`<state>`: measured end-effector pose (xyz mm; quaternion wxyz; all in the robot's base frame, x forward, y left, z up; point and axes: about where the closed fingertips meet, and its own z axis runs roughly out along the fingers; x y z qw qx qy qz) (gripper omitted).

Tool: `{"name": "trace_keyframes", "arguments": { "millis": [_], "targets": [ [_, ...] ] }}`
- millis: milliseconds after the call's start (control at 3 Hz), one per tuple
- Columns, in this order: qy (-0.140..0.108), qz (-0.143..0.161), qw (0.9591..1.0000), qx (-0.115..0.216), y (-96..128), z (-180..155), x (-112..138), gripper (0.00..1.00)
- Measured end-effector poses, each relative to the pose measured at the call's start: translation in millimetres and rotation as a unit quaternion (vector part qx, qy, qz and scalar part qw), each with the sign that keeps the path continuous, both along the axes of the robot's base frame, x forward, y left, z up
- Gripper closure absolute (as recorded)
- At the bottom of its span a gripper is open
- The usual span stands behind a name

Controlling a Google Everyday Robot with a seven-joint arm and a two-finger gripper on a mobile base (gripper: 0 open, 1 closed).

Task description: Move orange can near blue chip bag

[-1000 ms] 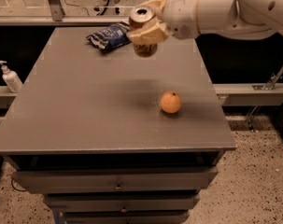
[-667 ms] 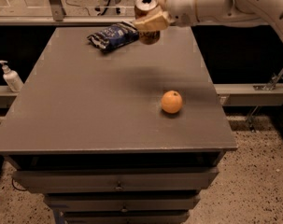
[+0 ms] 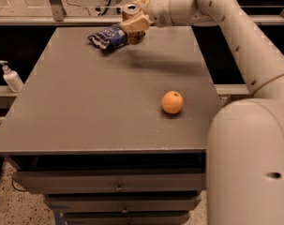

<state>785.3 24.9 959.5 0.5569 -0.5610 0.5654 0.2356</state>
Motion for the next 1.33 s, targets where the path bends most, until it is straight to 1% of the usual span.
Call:
{"name": "trace_keyframes", "arguments": {
  "millis": [333, 667, 1000, 1333],
  "targets": [
    [-0.026, -0.011, 0.9996, -0.004, 5.3, 16.2, 27.9, 1.0],
    [-0.031, -0.02, 0.9992, -0.013, 6.1, 22.9, 40.5, 1.0],
    [0.016, -0.02, 0.9994, -0.025, -1.1, 10.4, 37.1, 1.0],
    [0.059, -0.012, 0.9979, -0.024, -6.8, -3.2, 29.4, 1.0]
  ]
}}
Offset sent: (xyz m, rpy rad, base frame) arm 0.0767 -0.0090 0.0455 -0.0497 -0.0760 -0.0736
